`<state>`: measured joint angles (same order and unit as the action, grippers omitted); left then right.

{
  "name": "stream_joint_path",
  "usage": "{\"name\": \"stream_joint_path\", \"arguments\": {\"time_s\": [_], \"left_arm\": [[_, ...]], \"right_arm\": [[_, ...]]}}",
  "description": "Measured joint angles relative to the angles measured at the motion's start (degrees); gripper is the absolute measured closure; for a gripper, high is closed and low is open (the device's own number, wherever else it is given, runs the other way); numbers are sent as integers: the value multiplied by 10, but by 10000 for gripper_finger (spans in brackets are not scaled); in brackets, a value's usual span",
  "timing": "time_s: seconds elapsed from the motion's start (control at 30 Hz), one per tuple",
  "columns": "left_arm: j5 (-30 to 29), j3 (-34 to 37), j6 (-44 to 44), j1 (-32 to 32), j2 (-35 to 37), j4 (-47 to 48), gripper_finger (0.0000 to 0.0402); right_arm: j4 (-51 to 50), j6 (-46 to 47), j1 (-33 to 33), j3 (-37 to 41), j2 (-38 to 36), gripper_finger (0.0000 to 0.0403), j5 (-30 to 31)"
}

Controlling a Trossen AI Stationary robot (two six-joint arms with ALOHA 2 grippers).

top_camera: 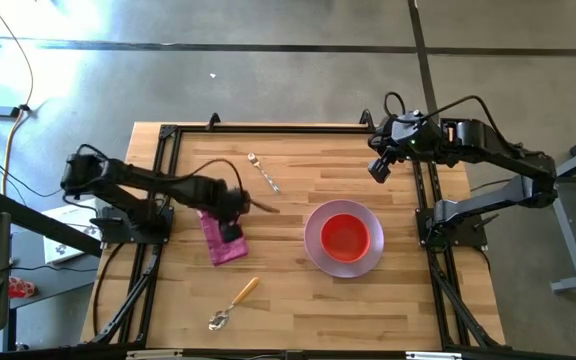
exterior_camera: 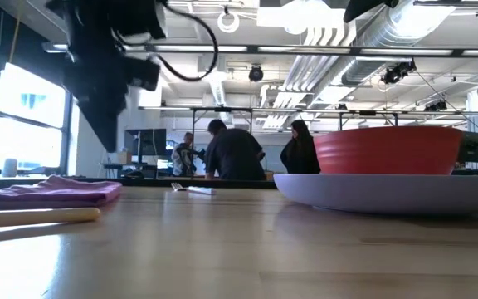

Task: Set table place
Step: Move the purple table napkin to the middle left of the table

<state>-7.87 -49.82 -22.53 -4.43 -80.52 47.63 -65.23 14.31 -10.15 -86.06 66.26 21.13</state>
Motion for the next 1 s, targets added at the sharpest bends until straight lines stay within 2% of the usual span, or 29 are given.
{"name": "stream_joint_path", "arguments": {"time_s": [0.1,0.27,0.37,0.5,0.77,0.9,1.0], "left_arm": [[3,-11,-79,68,0,40,401],[10,21,-221,166,0,-3,401],[9,41,-277,198,-11,-60,401],[-3,61,-347,221,-37,-72,401],[54,75,-354,220,-84,-62,402],[115,78,-349,222,-79,13,402],[122,81,-349,222,-60,81,402]], "right_arm": [[0,2,0,0,0,403,1],[0,-4,0,0,0,403,19],[0,-8,-6,0,0,403,25],[0,-9,-15,0,0,403,25],[0,-8,-15,0,0,403,24],[0,-8,-15,0,0,403,24],[-1,-7,-15,0,0,403,23]]}}
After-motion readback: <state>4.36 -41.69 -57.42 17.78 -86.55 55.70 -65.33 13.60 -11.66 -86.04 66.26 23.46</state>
